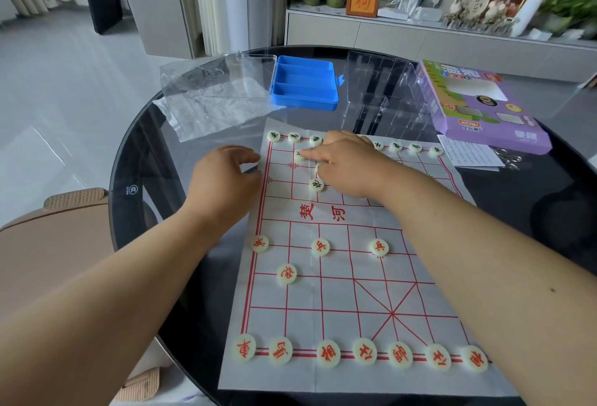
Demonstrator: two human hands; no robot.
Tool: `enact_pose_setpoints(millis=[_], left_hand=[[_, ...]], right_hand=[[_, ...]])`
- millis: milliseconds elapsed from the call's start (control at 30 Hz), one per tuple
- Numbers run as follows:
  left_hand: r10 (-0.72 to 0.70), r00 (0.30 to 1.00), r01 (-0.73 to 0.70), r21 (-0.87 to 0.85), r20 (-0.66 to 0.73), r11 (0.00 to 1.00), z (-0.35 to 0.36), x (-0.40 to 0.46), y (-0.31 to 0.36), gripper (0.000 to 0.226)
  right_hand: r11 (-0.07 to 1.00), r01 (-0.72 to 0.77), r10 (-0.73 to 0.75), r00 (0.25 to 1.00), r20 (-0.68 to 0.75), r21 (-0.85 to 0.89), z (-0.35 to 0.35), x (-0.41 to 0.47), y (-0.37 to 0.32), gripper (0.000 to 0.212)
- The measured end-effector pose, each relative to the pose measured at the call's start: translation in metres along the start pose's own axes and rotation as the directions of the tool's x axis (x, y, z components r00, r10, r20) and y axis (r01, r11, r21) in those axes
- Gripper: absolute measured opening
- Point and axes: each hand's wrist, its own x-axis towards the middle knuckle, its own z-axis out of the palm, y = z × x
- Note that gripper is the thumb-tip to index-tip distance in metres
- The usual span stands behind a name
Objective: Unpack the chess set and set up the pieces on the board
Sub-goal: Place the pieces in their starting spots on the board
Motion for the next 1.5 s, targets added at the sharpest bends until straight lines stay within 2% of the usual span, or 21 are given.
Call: enact_pose_setpoints(millis=[200, 300, 533, 800, 967, 1200, 1367, 1500], left_hand=[[0.045, 0.999, -0.046, 0.085, 0.014, 0.995, 0.001, 0.001, 0.001, 0.031], [0.076, 0.997, -0.078, 0.116, 0.023, 0.99, 0.001, 0.001, 0.0, 0.03], [0.078, 0.996, -0.081, 0.104, 0.041, 0.991, 0.0, -0.001, 0.002, 0.032], [0.068, 0.995, -0.072, 0.056, 0.068, 0.996, 0.0, -0.005, 0.005, 0.035], [0.07, 0.996, -0.073, 0.049, 0.058, 0.996, -0.002, -0.006, 0.007, 0.035], [0.085, 0.996, -0.088, 0.078, 0.04, 0.993, -0.001, -0.005, 0.005, 0.034], [0.106, 0.994, -0.109, 0.13, 0.036, 0.985, 0.002, -0.002, 0.003, 0.04], [0.105, 0.994, -0.108, 0.155, 0.029, 0.982, 0.002, -0.001, 0.003, 0.041]], right_hand=[[0.992, 0.039, -0.028, 0.995, -0.091, 0.119, -0.001, -0.004, 0.006, 0.045], [0.982, 0.082, -0.059, 0.988, -0.14, 0.167, -0.006, -0.012, 0.012, 0.033], [0.983, 0.143, -0.124, 0.98, -0.156, 0.114, 0.0, -0.006, 0.003, 0.011], [0.981, 0.162, -0.148, 0.98, -0.133, 0.102, -0.003, -0.007, 0.01, 0.015], [0.981, 0.169, -0.15, 0.974, -0.17, 0.099, 0.001, 0.011, 0.001, 0.014], [0.984, 0.151, -0.129, 0.97, -0.205, 0.096, 0.0, 0.022, -0.005, 0.02], [0.968, 0.134, -0.063, 0.948, -0.311, 0.214, -0.026, -0.006, 0.036, 0.012], [0.959, -0.007, 0.059, 0.982, -0.177, 0.283, -0.046, -0.044, 0.084, 0.012]])
